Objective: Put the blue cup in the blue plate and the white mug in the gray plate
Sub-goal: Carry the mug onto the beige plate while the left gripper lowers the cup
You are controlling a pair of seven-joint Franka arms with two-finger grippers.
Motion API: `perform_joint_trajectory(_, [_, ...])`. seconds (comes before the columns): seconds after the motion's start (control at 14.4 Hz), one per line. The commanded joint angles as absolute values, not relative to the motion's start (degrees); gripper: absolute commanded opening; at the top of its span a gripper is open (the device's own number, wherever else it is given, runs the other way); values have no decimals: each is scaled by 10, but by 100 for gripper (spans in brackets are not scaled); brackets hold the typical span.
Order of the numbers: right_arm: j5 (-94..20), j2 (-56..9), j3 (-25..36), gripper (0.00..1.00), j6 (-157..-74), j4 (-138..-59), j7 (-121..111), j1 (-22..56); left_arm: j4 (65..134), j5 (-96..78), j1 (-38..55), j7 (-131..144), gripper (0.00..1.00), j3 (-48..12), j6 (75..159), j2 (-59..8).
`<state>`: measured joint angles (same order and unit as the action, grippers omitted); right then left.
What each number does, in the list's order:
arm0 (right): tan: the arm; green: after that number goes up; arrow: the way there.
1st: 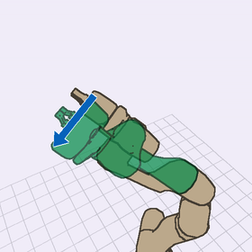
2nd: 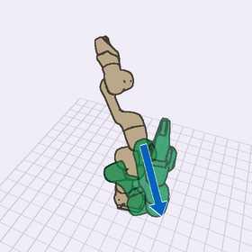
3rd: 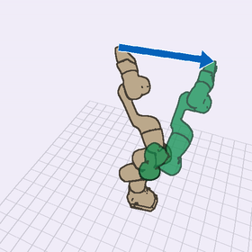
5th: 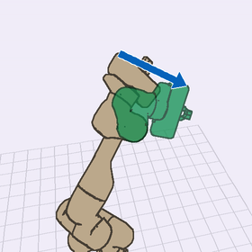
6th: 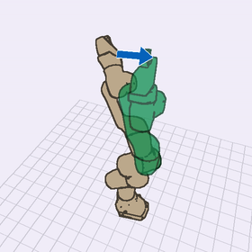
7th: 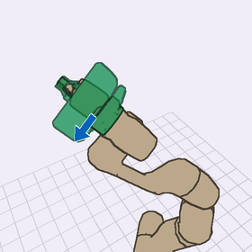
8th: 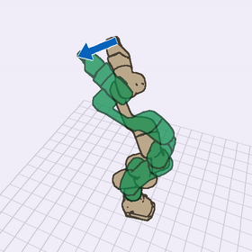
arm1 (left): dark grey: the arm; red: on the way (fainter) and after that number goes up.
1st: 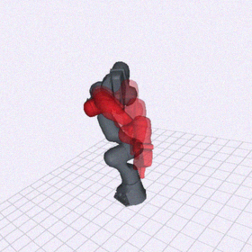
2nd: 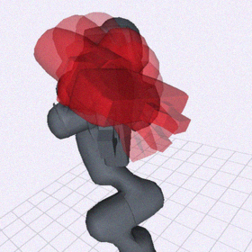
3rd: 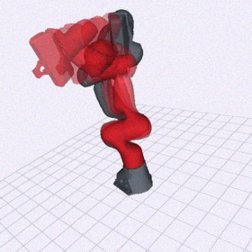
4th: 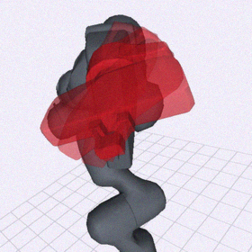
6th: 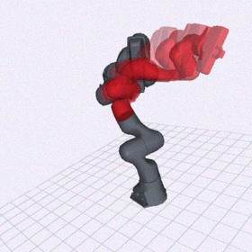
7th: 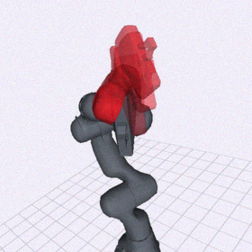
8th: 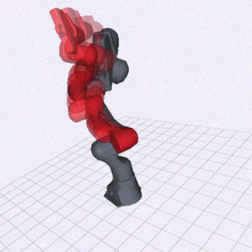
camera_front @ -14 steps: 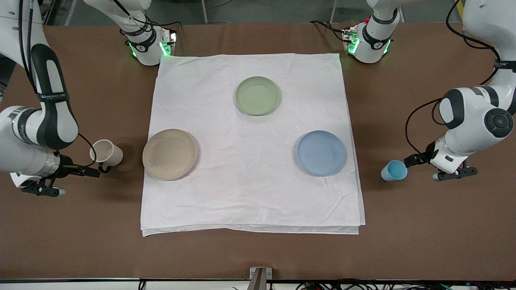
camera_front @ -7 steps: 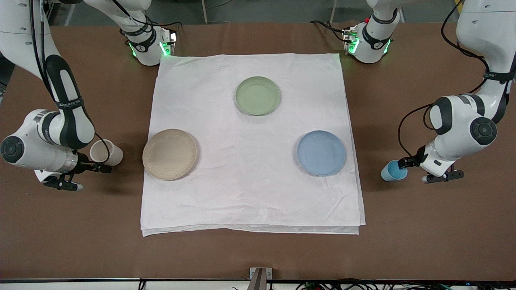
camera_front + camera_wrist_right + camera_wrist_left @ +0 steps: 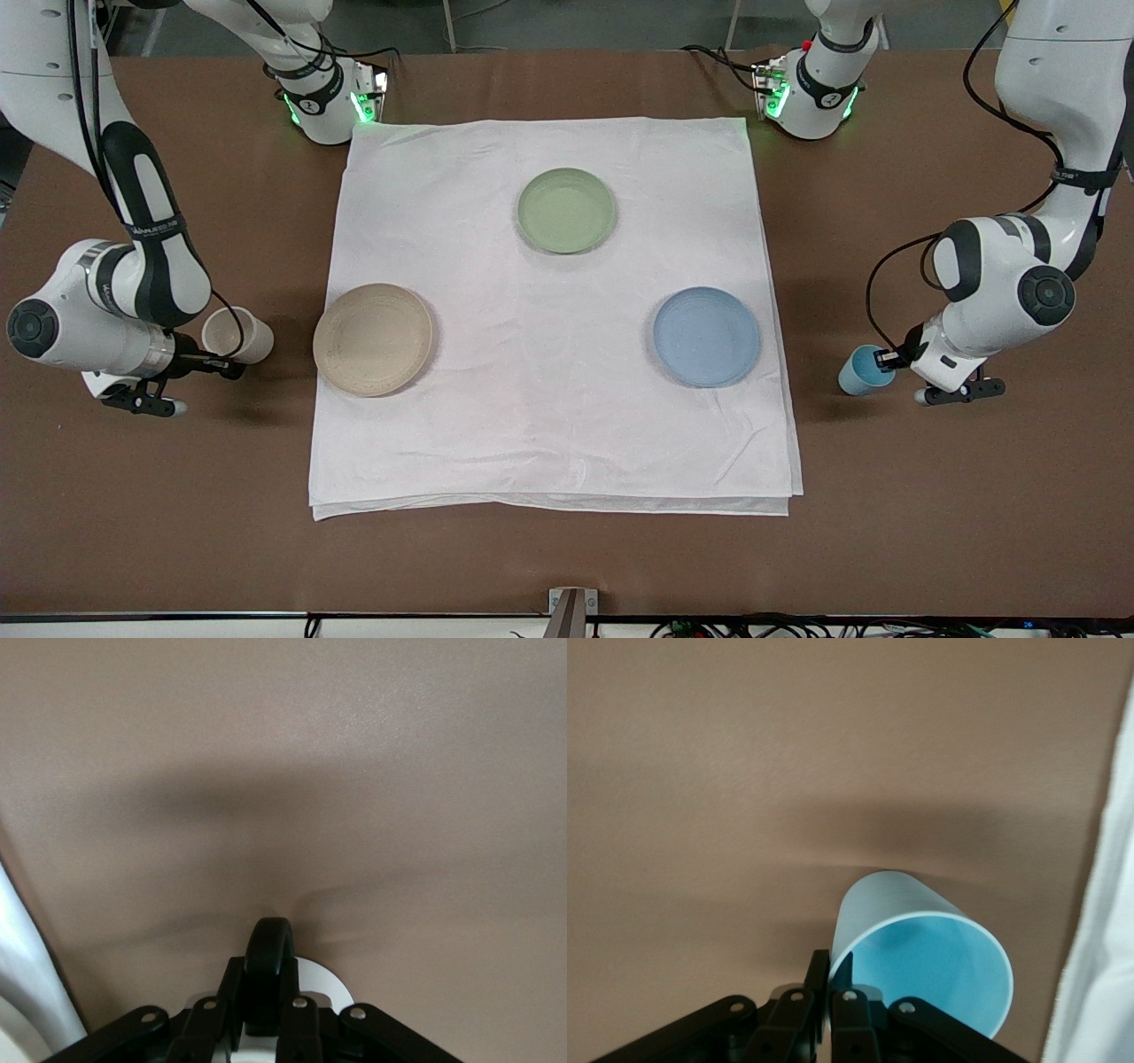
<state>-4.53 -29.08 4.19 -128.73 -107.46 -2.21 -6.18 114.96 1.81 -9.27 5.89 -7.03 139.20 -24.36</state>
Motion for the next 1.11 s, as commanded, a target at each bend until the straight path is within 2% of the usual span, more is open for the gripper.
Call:
perform_joint_trajectory(0.0, [-52, -270, 32, 0, -1226, -1043, 2, -48, 1151, 23, -92, 63, 0, -88, 1387, -216])
perform_joint_trajectory(0.14, [-52, -262, 31, 0, -1173, -1018, 88, -13, 1144, 23, -91, 69, 0, -103, 1368, -197])
perform_joint_trajectory(0.28, [-60, -243, 31, 0, -1172, -1027, 156, 35, 1116, 24, -91, 134, 0, -140, 1300, -192])
perform_joint_trajectory(0.55, [-115, -221, 31, 0, -1239, -1093, 186, 89, 1102, 30, -81, 281, 0, -224, 1275, -197])
perform_joint_trajectory(0.9, [-116, -221, 31, 0, -1327, -1158, 209, 126, 1100, 32, -24, 354, 2, -228, 1297, -233])
perform_joint_trajectory(1.04, [-116, -224, 31, 1, -1329, -1158, 209, 131, 1103, 32, -12, 371, 8, -228, 1316, -249])
